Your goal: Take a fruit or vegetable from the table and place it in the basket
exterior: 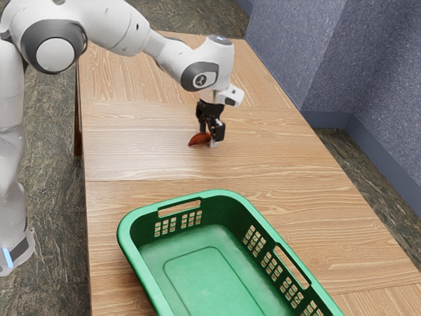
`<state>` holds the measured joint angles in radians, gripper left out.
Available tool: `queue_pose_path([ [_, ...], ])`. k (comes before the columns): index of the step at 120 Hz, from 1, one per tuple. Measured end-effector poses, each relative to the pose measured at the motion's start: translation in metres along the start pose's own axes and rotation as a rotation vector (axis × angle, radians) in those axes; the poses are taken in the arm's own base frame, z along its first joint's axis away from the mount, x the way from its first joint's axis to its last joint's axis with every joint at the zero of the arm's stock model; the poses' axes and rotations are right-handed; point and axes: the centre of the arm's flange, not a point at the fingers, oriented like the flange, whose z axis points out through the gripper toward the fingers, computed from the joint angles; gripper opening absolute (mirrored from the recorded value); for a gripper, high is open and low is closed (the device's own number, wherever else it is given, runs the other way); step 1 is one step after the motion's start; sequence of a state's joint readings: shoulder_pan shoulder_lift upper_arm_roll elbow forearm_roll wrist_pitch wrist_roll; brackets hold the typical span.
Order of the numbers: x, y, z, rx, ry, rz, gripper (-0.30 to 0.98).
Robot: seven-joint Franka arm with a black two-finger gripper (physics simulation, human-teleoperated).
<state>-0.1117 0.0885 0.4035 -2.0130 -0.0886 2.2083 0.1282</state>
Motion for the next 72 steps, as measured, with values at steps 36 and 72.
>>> queue_pose_path([
  [36,-0.003,-0.012,0.013,-0.002,-0.012,-0.023,0.31],
  [72,0.0,-0.007,0.005,0.009,0.016,-0.015,0.18],
])
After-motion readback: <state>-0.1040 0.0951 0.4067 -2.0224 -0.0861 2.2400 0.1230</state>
